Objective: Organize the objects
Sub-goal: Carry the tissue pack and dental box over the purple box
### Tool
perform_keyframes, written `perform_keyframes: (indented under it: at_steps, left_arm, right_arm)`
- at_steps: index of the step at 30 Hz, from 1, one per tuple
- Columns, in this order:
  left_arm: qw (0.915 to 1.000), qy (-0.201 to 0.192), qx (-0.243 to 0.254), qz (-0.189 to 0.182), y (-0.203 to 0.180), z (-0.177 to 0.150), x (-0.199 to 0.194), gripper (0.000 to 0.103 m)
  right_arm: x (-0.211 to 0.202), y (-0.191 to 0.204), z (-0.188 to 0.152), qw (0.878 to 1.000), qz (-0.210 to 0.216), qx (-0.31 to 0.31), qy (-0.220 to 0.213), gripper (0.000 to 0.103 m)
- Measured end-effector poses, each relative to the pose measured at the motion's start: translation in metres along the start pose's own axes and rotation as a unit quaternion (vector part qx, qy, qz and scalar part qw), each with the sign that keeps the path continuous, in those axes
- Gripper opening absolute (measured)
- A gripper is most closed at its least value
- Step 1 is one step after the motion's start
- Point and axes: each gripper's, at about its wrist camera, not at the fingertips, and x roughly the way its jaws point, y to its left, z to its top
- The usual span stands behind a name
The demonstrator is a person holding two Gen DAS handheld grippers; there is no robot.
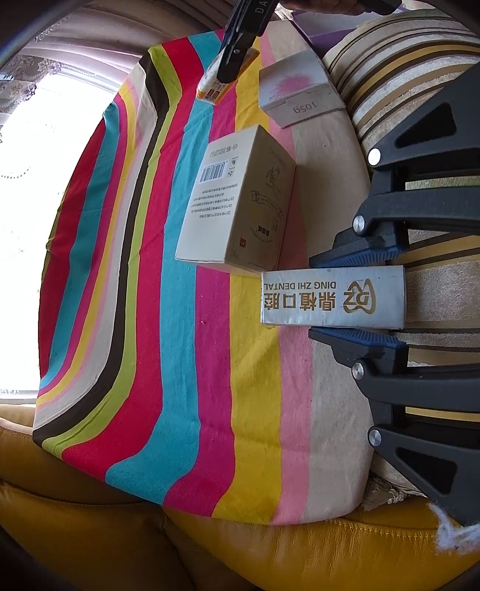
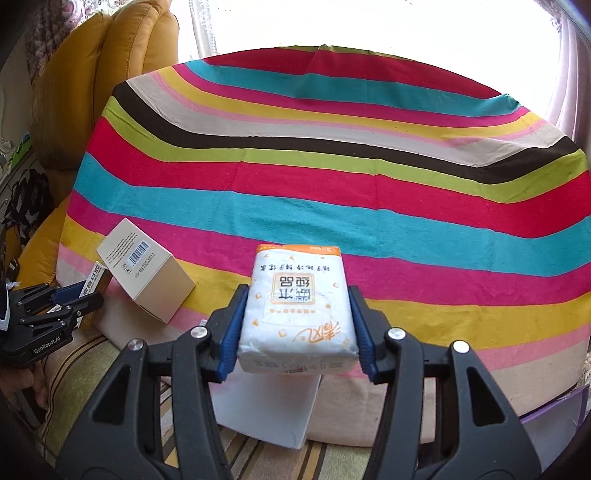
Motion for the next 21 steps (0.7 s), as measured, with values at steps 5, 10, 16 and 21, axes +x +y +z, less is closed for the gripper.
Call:
perform_keyframes:
  at_steps: [5, 10, 16, 21]
  left_arm:
    - [0.9998, -0.02, -0.007, -0.001, 0.0, -0.004, -0.015, 0.032]
    - [0.999, -0.04, -0.016, -0.009, -0.002, -0.005, -0.031, 0.032]
    - [0.9968, -0.075, -0.008, -0.026, -0.02, -0.014, -0.058, 0.032]
    - [0.9942, -0.092, 0.016, -0.054, -0.048, -0.023, -0.071, 0.032]
  right_arm:
    - [-0.024, 0.009, -0.017, 1.0, -0.003, 0.014, -0.017, 0.056]
    - [-0.043, 0.012, -0.039, 0.999, -0.004, 0.032, -0.021, 0.056]
    - [-0.066, 0.005, -0.064, 0.998, -0.007, 0.058, -0.025, 0.056]
    - [-0.088, -0.004, -0.084, 0.997, -0.017, 0.073, -0.03, 0.056]
